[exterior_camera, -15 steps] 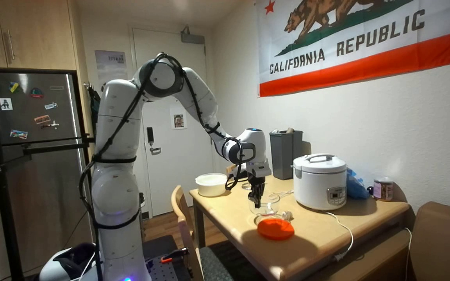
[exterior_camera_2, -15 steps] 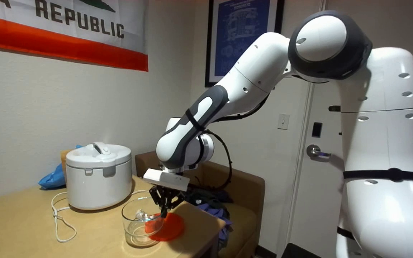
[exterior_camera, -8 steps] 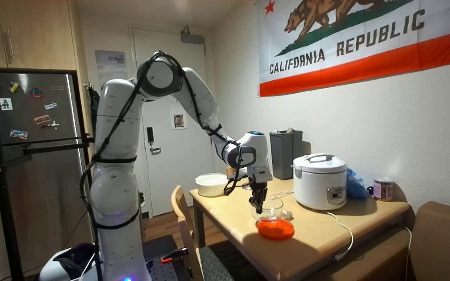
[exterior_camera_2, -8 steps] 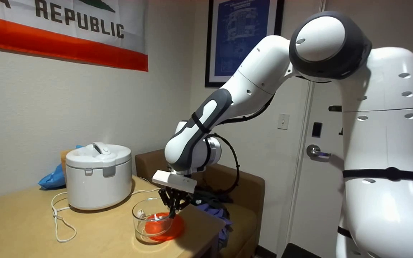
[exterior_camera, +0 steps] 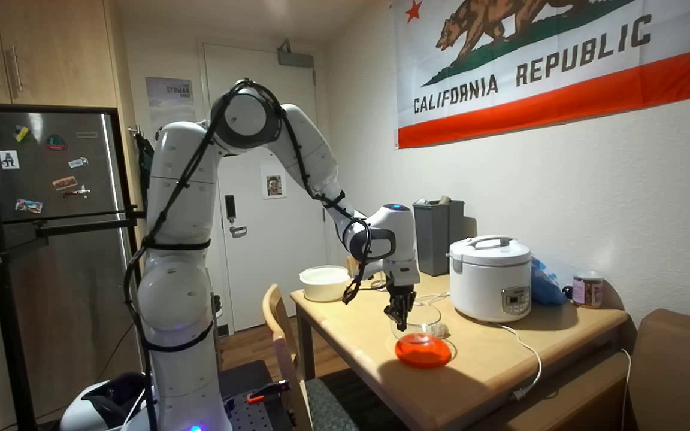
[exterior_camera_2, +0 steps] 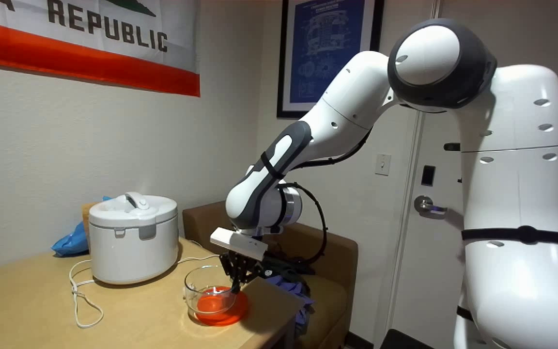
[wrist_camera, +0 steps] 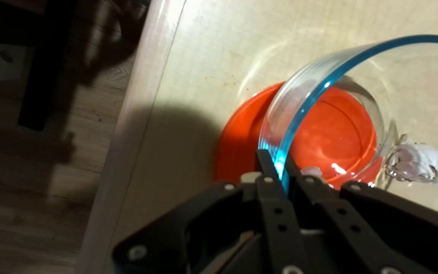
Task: Put the glass bowl on the orange lid
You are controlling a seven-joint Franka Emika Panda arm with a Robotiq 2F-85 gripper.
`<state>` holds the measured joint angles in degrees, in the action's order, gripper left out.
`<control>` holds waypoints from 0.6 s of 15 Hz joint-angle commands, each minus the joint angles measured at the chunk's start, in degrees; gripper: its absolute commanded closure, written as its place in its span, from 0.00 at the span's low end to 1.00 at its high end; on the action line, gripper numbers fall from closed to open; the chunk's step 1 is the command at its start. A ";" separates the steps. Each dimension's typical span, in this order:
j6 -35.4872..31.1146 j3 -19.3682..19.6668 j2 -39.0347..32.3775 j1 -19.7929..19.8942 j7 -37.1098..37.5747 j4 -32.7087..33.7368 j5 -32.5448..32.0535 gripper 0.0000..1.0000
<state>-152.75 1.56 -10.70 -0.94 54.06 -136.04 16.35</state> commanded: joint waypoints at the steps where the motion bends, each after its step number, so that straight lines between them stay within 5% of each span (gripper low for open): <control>1: -1.92 0.23 1.23 0.84 -1.32 -1.88 2.60 0.94; 9: -2.56 1.43 1.24 1.59 -0.88 -4.22 2.43 0.94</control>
<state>-153.54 2.78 -11.23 0.45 54.06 -138.62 17.45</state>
